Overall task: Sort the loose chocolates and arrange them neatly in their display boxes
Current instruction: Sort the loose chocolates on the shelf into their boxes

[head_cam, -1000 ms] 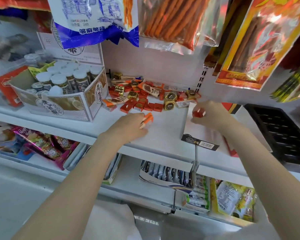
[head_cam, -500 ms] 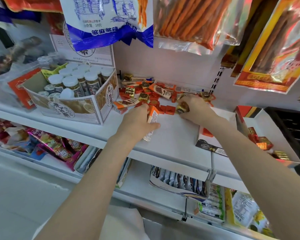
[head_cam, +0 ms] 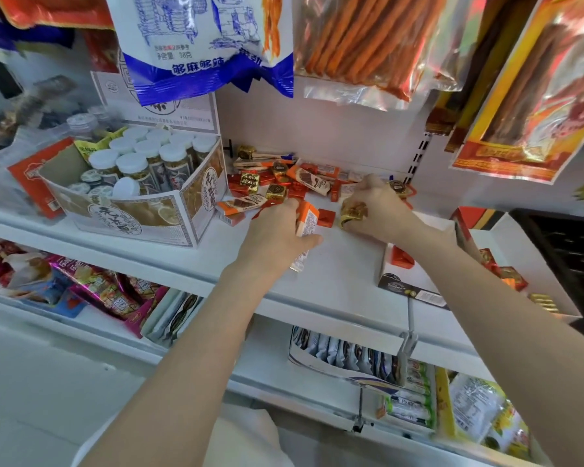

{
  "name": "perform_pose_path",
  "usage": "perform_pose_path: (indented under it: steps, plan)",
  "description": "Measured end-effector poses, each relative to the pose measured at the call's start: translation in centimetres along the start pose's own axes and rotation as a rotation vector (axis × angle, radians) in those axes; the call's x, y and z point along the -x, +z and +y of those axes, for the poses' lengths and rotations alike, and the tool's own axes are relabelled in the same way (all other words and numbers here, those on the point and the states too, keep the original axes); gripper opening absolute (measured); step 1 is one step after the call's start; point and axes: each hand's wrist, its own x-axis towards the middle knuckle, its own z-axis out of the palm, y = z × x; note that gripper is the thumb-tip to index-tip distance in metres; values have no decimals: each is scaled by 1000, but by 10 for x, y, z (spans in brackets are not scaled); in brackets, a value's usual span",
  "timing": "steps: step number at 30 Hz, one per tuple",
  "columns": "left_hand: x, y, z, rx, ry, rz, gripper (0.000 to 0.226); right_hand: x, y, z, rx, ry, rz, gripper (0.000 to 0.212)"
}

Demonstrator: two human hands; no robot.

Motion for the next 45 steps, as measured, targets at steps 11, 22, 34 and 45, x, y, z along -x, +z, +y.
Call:
perform_pose_path:
  steps: [11, 22, 34, 45]
  plan:
    - [9, 18, 44, 67, 74, -37, 58, 132, -72, 62, -55, 444, 481, 32]
    - [11, 67, 131, 757, -45, -190, 40, 176, -105, 81, -693, 470, 254, 19]
    - [23, 136, 210, 1003, -31, -178, 8, 205, -99, 89, -913, 511, 238, 25]
    - [15, 156, 197, -87, 334, -112, 31, 234, -100, 169, -61, 777, 402, 27]
